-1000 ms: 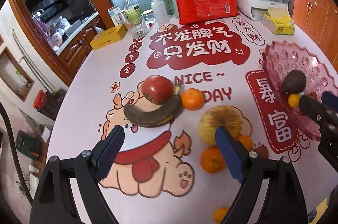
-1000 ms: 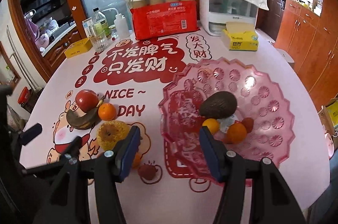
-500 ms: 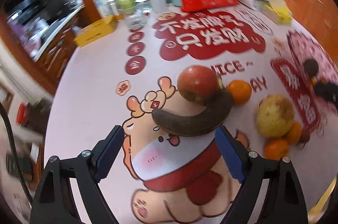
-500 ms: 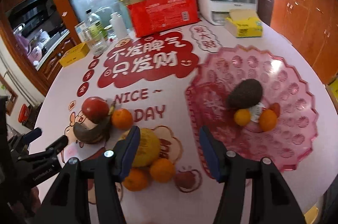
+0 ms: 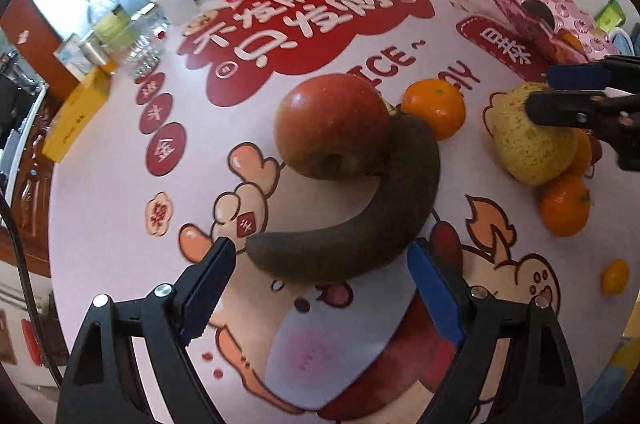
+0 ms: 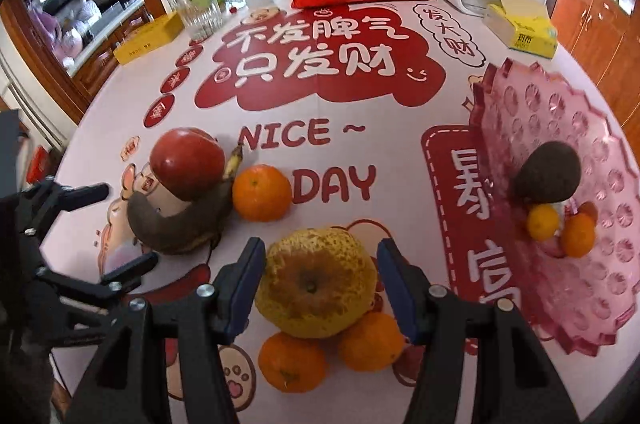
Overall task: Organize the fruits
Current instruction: 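Grasp the dark banana with the left tool while the right tool reaches the pear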
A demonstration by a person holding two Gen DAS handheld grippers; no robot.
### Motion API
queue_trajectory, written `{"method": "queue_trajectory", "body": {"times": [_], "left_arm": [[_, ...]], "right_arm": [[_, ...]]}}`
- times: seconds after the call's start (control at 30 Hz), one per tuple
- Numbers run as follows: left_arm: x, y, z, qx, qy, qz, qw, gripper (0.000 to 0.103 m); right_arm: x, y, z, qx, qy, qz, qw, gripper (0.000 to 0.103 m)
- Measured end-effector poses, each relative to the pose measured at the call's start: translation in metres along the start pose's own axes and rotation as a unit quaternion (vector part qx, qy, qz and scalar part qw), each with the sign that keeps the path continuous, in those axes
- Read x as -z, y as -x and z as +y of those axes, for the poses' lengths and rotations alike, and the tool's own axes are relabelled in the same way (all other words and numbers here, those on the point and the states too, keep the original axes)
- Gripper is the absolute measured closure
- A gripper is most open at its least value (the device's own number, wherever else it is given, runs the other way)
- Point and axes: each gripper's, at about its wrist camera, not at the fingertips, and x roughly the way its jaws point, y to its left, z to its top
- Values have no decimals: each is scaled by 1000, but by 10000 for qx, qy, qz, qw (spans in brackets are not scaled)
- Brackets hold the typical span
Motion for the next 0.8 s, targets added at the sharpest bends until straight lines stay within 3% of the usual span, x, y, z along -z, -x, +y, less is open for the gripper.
{"method": "queue_trajectory", "body": {"times": [0.13,0.33,0.63,0.7,0.73,0.8], "left_arm": [[-5,-9,0,328,-45,71,9994,15],[-9,-18,-6,326,-219,103,9992,14],[-14,-25,-15,240,-471,191,9984,16],[-18,-25,-16,463,-460,184,9977,30],[-19,-25,-17,627,-453,223,9968,42],[-20,-22,-25,635,-583,196,9961,55]], "right_arm": [[2,-3,0,71,-41,-18,10000,32],[8,-23,0,-128,-160,325,9993,28],[13,-42,6,18,-59,569,9984,28],[12,-42,6,47,-66,546,9985,29],[13,-42,7,53,-78,544,9985,29],[14,-41,7,68,-115,531,9985,29]]}}
